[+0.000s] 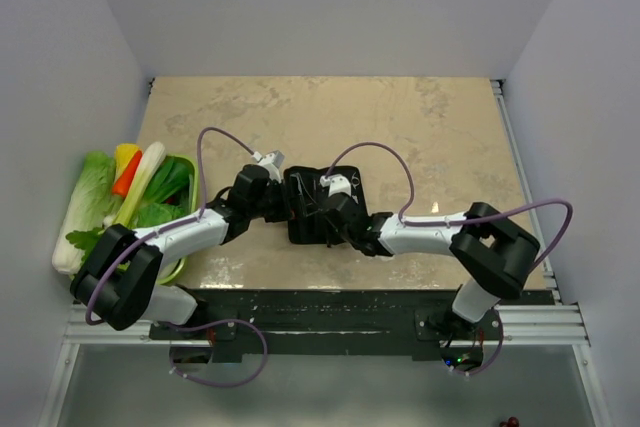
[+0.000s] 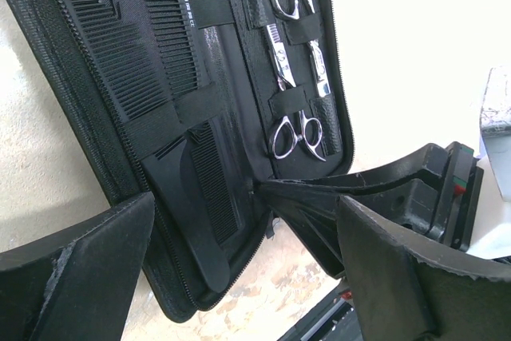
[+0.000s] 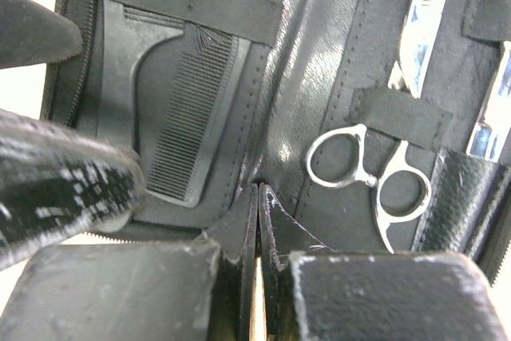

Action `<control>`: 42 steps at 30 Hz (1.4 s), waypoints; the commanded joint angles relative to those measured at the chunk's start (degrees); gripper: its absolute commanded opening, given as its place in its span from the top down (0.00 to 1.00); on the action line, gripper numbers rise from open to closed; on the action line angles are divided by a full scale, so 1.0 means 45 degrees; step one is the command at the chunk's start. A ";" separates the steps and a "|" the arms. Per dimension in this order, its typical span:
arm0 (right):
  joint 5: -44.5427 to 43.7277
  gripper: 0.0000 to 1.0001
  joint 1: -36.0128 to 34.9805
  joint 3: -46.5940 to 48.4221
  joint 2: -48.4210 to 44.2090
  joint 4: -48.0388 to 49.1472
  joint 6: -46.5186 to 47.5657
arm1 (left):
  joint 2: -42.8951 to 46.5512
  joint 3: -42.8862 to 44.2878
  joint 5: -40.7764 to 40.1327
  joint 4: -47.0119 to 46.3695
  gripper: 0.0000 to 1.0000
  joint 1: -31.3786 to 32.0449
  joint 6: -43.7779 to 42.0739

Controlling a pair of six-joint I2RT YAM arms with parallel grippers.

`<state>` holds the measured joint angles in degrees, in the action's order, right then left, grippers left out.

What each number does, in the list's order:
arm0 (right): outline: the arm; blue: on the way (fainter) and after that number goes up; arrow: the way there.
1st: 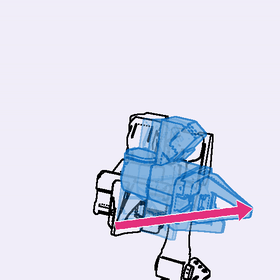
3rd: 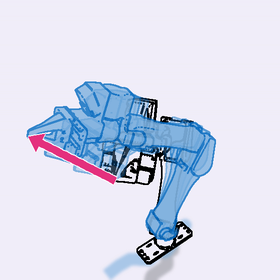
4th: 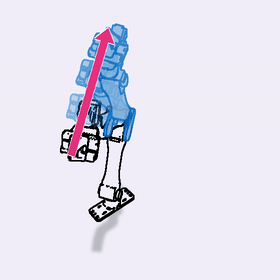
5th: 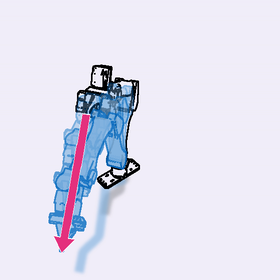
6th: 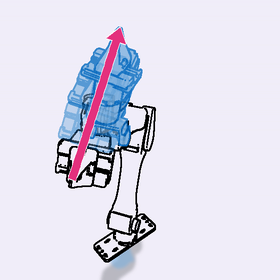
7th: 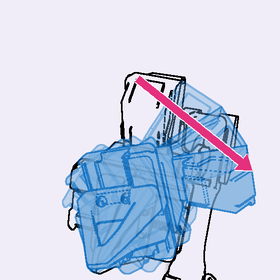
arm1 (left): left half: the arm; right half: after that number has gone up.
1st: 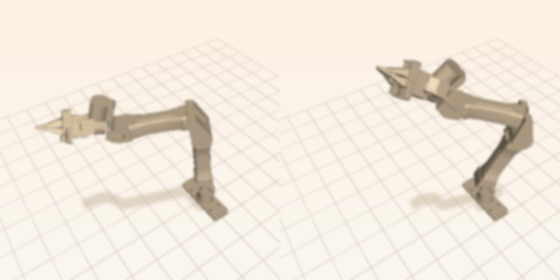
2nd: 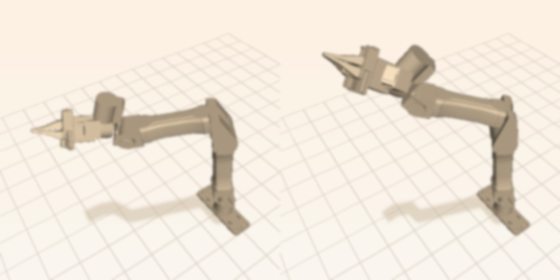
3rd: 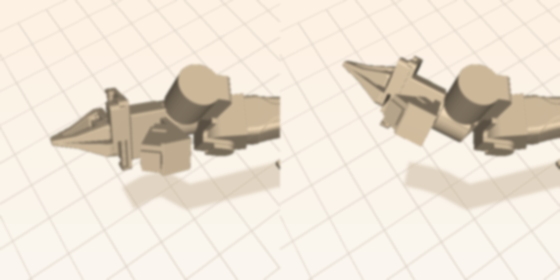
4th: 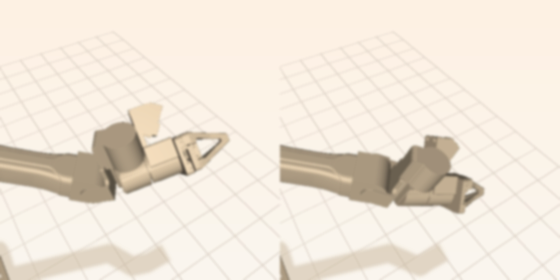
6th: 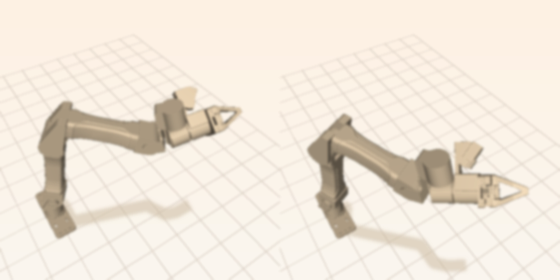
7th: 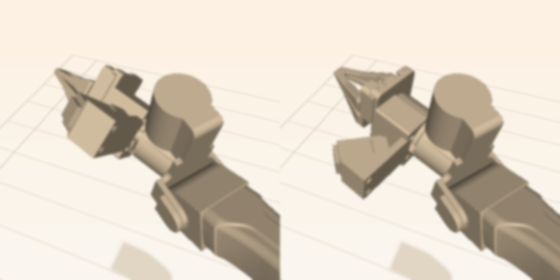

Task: Sort the hair-cutting tools
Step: Adjust the hairdressing tool bag at the center of the board.

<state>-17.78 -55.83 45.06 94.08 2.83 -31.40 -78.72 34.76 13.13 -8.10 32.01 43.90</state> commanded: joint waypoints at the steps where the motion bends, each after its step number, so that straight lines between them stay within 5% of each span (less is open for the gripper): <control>1: 0.0376 1.00 0.0025 -0.0501 -0.0788 -0.0590 -0.0405 | 0.0305 -0.0127 -0.0260 -0.0583 0.00 0.0035 0.0029; 18: 0.1295 1.00 -0.0229 -0.0892 -0.0516 -0.0688 -0.1050 | 0.0247 -0.0499 -0.0221 -0.1169 0.00 0.0035 0.0401; 32: 0.0104 1.00 -0.0386 0.0182 -0.2059 -0.2113 -0.0855 | 0.0208 -0.0304 -0.0241 -0.1052 0.00 0.0035 0.0284; 42: -0.0675 1.00 -0.0269 0.0866 -0.0851 -0.1743 -0.0542 | 0.0090 -0.0264 -0.0221 -0.1032 0.00 0.0055 0.0264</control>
<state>-17.30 -57.41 46.83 87.81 -6.17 -34.48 -78.72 32.97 13.02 -10.31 32.01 45.45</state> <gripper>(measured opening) 0.005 0.995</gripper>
